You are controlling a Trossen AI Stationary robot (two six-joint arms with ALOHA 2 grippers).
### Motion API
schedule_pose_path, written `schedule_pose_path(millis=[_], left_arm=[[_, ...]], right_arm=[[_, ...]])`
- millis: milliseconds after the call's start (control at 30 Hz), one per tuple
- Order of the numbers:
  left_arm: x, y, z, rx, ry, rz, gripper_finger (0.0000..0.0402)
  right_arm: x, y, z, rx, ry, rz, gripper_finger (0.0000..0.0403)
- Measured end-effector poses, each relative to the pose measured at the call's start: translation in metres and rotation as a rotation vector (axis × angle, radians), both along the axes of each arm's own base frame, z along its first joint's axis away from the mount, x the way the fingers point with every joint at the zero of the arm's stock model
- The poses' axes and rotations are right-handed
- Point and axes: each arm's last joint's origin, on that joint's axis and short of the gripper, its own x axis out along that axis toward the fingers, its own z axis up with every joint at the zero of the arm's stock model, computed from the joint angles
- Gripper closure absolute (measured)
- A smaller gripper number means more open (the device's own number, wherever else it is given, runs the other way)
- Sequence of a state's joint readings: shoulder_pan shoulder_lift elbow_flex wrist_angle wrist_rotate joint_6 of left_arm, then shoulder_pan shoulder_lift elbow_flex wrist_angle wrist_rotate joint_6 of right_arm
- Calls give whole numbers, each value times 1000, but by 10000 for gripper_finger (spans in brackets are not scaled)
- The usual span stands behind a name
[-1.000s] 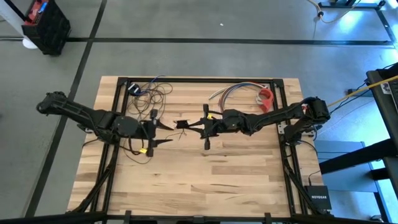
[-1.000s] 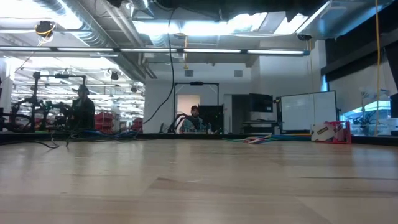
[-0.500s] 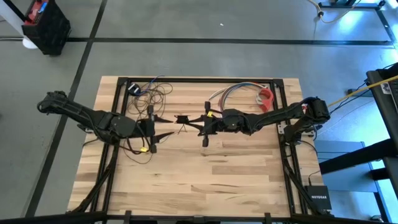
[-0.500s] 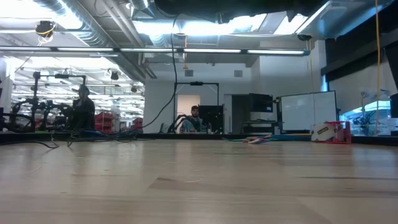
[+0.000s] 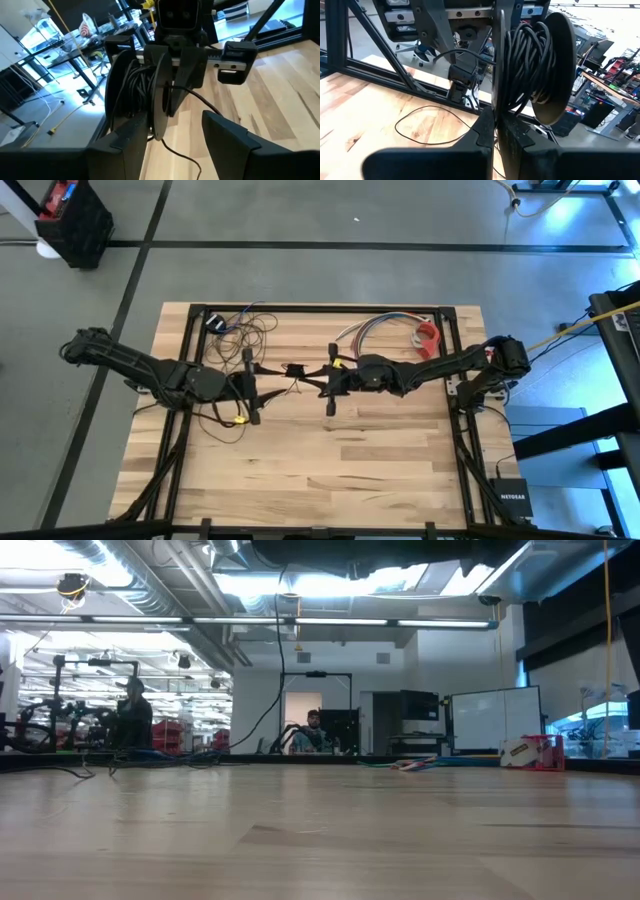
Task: Coiling cords
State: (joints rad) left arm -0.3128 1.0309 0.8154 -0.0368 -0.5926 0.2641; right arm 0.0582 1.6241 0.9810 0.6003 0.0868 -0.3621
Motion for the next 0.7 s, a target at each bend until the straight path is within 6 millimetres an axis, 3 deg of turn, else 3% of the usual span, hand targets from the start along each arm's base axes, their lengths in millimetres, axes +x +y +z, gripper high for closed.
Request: schedule_pose_path(millis=[233,600,700], left_arm=[[1,1,2,-10,-27,6,235],[2,1,5,13,-43,-3,389],[2,1,5,12,-42,-4,392]], right_arm=[[0,0,0,3,-2,0,386],[0,0,0,20,2,1,386],[1,0,-2,69,4,-1,386]])
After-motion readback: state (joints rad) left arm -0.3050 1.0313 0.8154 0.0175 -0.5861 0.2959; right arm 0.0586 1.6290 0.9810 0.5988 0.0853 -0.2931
